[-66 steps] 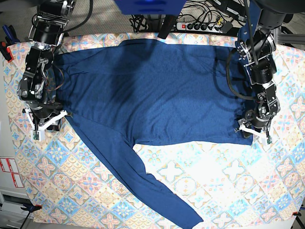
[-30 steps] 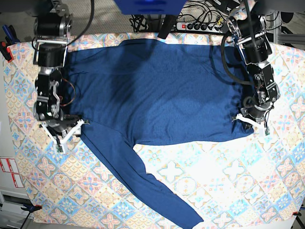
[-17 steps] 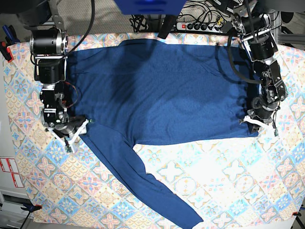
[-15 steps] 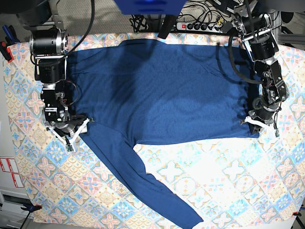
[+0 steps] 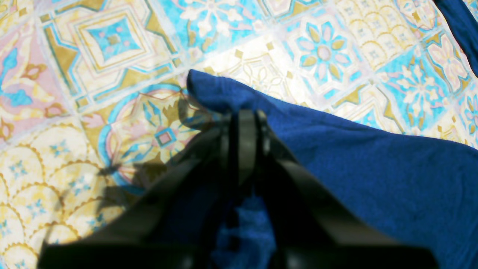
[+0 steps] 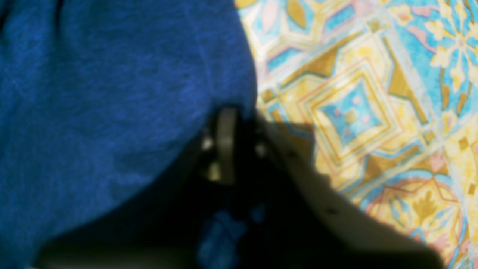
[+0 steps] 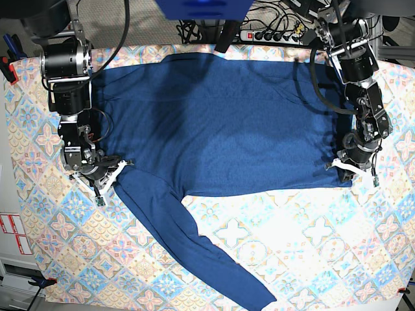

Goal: Fold the T-shirt properly
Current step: 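Grasp the side edges with both grippers, then fold the hem half over toward the collar with both grippers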

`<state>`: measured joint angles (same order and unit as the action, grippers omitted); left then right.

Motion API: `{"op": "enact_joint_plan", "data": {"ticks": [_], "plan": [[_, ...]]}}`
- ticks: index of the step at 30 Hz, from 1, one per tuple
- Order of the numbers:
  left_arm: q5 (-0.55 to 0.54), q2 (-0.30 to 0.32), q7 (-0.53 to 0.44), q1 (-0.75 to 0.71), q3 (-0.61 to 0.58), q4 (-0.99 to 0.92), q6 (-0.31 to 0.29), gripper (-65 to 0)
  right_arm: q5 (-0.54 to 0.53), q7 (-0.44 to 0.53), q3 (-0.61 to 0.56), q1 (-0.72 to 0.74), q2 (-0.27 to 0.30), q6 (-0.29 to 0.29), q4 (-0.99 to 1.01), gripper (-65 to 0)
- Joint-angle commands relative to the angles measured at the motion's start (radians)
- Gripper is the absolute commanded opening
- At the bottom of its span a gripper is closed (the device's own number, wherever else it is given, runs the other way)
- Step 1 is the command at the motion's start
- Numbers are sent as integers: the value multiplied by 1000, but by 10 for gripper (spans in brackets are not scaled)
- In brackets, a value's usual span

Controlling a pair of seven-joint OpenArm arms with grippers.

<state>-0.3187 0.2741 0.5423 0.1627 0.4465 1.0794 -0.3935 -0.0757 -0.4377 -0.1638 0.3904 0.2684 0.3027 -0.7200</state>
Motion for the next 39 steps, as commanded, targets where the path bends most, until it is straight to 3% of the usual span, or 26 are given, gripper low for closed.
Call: {"op": "enact_joint_plan", "data": {"ticks": [1, 5, 12, 16, 25, 28, 33, 39], "plan": [[-12, 14, -21, 19, 1, 23, -5, -650, 17, -23, 4, 17, 15, -13, -5, -650], [-15, 14, 15, 18, 4, 28, -5, -650, 17, -19, 23, 11, 32, -13, -40, -646], [-15, -5, 34, -56, 4, 184, -5, -650, 17, -34, 189, -130, 53, -12, -312, -646], [-15, -12, 34, -113, 4, 255, -5, -650, 17, -100, 200, -198, 55, -12, -424, -646], [-17, -14, 32, -268, 7, 422, -5, -650, 15, -105, 203, -419, 56, -12, -680, -647], [-17, -12, 31, -317, 7, 468, -5, -650, 12, -105, 255, -496, 56, -12, -745, -647], [-17, -12, 29, -381, 7, 502, -5, -650, -98, -105, 324, -600, 56, -12, -829, -647], [-17, -9, 28, -432, 7, 502, -5, -650, -125, -105, 401, -684, 58, -12, -878, -647]]}}
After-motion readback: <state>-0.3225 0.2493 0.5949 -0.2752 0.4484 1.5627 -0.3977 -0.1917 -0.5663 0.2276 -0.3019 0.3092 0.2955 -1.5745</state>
